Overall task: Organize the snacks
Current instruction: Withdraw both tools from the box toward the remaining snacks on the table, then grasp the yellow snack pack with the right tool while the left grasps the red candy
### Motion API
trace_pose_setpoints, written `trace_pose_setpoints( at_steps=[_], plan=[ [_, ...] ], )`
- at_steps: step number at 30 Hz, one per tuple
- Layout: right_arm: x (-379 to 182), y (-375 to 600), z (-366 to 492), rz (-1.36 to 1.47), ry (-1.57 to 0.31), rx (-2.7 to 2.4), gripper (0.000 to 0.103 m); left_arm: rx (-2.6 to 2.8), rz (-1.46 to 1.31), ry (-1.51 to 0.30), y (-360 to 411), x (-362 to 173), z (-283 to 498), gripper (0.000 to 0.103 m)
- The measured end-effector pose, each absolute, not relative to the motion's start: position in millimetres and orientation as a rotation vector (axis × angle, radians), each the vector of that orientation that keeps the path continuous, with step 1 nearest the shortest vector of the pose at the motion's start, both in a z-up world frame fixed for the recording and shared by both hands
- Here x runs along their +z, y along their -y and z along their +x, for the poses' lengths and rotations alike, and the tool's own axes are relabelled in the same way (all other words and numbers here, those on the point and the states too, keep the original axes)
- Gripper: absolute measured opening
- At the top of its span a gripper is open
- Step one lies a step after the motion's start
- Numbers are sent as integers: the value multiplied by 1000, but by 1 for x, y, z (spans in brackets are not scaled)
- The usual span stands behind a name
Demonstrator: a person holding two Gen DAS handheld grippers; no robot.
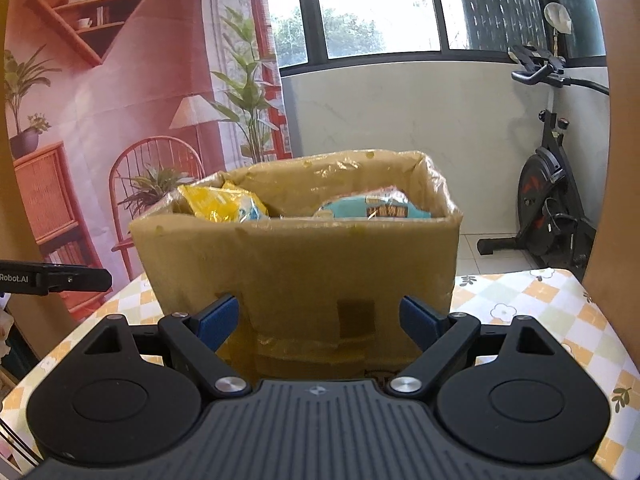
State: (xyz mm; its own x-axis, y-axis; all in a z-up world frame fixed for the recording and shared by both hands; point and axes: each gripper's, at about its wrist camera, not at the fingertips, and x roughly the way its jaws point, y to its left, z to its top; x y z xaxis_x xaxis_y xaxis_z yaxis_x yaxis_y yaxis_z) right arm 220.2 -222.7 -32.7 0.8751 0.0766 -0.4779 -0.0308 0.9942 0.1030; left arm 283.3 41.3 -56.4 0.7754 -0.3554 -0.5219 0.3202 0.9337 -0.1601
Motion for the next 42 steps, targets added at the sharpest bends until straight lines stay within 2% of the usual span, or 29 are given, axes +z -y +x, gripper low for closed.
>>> trace_pose_setpoints(
  at_steps=[17, 30, 34, 42],
  plan=[
    [-72, 209, 215, 88, -576, 78, 88, -325, -52, -618, -47, -85, 272, 67],
    [-112, 204, 209, 111, -666, 98, 88, -326, -50, -733, -49, -122, 262, 67],
    [-127, 199, 206, 98, -716, 118, 80, -345, -68, -775, -43, -135, 256, 67],
    [-158, 175, 201, -16, -818, 204, 79, -363, -110, -836, -40, -153, 247, 67]
  ],
)
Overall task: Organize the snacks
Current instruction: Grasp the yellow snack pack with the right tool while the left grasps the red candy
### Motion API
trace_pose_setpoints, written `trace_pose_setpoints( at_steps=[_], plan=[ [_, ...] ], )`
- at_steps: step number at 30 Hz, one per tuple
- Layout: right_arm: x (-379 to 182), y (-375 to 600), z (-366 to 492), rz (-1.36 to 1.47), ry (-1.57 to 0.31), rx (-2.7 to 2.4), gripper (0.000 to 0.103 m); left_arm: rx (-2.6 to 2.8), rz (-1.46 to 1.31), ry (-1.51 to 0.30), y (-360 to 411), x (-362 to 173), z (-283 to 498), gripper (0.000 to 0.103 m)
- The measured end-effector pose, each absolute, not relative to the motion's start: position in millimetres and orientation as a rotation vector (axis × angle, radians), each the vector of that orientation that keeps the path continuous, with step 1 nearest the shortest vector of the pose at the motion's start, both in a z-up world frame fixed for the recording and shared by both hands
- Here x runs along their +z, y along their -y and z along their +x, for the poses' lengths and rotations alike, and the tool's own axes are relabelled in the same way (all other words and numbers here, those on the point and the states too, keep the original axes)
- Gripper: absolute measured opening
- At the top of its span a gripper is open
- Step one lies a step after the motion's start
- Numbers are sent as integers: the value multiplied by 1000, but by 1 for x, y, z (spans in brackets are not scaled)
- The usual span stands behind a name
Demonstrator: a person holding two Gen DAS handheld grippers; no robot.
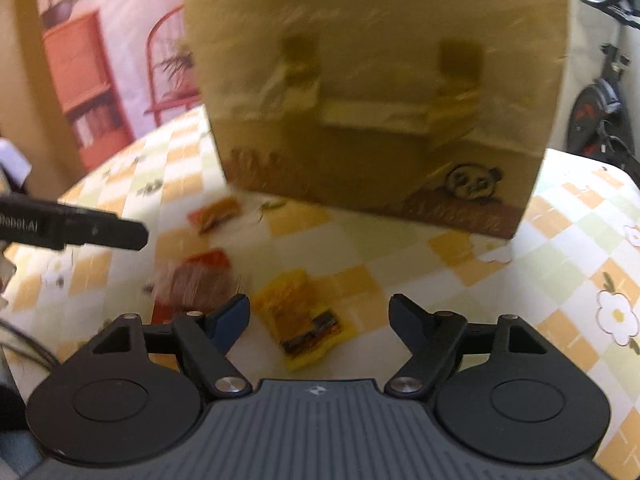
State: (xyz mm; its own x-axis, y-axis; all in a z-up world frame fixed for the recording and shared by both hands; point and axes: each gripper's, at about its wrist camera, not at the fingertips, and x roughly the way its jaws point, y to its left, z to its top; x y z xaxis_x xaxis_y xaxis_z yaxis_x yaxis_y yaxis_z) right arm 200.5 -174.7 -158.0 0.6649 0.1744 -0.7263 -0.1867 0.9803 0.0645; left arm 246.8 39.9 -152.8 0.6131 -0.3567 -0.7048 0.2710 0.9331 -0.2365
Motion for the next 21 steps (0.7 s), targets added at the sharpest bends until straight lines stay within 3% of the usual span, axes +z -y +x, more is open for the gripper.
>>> trace_pose_setpoints(
  at_steps=[6, 10, 12, 21],
  plan=[
    [-170, 167, 209, -73, -831, 233, 78, -373, -109, -849, -33, -158, 240, 66],
    [-174, 166, 214, -108, -830, 244, 50, -383, -98, -853, -29, -161, 240, 66],
    [-175, 169, 212, -95, -816, 234, 40, -389, -89, -859, -26, -162, 241, 66],
    [-178, 179, 201, -29, -750, 192, 37, -380, -60, -881, -12, -171, 247, 66]
  ],
)
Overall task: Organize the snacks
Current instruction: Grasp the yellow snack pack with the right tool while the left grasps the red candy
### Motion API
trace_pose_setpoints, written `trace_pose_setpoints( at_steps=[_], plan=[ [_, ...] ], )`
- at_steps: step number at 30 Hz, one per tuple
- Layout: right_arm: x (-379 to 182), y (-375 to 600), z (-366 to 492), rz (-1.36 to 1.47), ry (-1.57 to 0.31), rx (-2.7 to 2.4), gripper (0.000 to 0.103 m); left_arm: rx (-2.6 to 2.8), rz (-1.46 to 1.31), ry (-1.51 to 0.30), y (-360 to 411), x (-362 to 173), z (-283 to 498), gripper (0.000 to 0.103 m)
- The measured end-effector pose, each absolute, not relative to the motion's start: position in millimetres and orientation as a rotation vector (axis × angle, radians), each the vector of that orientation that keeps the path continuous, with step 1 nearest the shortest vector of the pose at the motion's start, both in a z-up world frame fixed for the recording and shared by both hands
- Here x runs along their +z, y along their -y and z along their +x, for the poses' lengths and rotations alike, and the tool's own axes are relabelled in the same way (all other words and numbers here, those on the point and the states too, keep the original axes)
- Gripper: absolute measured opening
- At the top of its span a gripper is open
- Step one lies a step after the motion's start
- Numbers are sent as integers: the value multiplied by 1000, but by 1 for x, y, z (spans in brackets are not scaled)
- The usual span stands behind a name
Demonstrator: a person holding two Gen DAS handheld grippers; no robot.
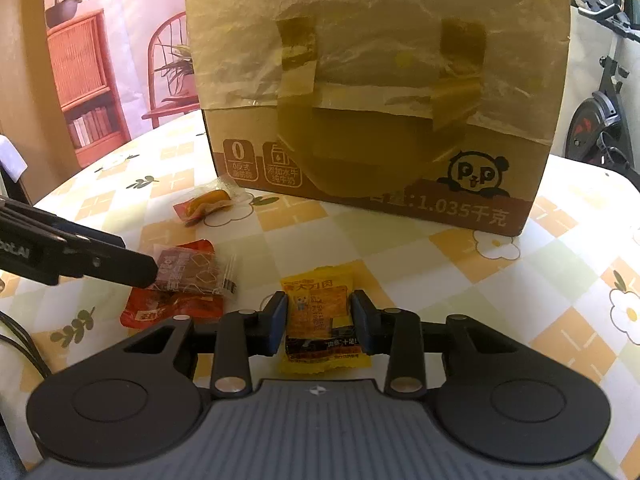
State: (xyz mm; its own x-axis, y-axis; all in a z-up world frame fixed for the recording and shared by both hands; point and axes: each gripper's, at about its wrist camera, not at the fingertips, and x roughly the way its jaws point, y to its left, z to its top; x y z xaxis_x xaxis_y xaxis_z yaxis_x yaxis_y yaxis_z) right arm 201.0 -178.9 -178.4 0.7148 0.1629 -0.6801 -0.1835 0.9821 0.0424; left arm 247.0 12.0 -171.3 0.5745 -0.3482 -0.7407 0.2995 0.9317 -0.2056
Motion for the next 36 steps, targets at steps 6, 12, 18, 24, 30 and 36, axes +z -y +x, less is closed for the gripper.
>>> trace_pose_setpoints(
  at_steps=[6, 12, 18, 24, 30, 36],
  plan=[
    [-179, 182, 200, -11, -743, 201, 37, -373, -24, -890, 0, -177, 256, 66],
    [-179, 187, 198, 25, -739, 209, 37, -382, 25, -893, 13, -185, 259, 66],
    [-179, 187, 198, 32, -738, 211, 37, -366, 20, -865, 11, -187, 256, 59],
    [-179, 187, 198, 33, -739, 211, 37, -359, -40, -835, 1, -182, 255, 29],
    [-179, 187, 198, 34, -739, 211, 37, -355, -63, -800, -4, -175, 248, 16],
    [-179, 187, 197, 33, -739, 211, 37, -347, -70, -739, -9, -165, 244, 7]
  ],
)
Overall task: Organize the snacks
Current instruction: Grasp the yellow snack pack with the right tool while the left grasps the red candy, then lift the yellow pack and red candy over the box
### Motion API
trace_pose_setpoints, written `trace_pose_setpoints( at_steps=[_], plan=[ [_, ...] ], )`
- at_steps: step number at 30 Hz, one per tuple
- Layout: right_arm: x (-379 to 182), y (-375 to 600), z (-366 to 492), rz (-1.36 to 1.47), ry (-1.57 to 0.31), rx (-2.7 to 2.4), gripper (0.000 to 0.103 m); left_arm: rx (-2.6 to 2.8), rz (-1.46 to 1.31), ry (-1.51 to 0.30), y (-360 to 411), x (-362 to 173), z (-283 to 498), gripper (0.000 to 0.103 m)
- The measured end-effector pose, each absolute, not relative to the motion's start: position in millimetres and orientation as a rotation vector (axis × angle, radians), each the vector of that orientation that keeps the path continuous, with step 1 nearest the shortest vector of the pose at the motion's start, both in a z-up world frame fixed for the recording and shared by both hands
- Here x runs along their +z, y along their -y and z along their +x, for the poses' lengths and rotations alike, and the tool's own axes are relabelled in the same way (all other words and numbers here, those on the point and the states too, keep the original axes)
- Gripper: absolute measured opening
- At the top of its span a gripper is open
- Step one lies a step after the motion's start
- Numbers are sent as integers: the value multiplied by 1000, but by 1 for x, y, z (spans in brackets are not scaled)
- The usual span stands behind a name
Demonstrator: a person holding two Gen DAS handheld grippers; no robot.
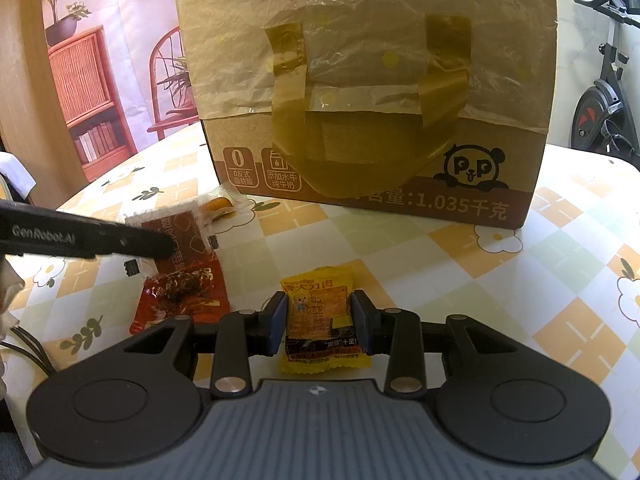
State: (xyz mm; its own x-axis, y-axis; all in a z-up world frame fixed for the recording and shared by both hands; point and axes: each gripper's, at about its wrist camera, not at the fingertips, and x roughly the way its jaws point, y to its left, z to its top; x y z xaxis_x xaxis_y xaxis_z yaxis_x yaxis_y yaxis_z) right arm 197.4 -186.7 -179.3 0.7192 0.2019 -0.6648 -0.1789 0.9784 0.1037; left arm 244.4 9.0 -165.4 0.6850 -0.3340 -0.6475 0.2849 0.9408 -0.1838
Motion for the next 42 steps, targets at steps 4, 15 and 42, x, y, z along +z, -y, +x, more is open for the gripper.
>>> trace_pose_setpoints(
  at_steps=[4, 15, 42],
  plan=[
    [-179, 187, 197, 35, -739, 211, 37, -355, -90, -733, -12, -166, 245, 5],
    [-177, 190, 196, 51, -739, 204, 34, -388, -113, -663, -18, -149, 239, 3],
    [8, 203, 260, -37, -347, 203, 34, -496, -138, -339, 33, 4, 319, 3]
  ],
)
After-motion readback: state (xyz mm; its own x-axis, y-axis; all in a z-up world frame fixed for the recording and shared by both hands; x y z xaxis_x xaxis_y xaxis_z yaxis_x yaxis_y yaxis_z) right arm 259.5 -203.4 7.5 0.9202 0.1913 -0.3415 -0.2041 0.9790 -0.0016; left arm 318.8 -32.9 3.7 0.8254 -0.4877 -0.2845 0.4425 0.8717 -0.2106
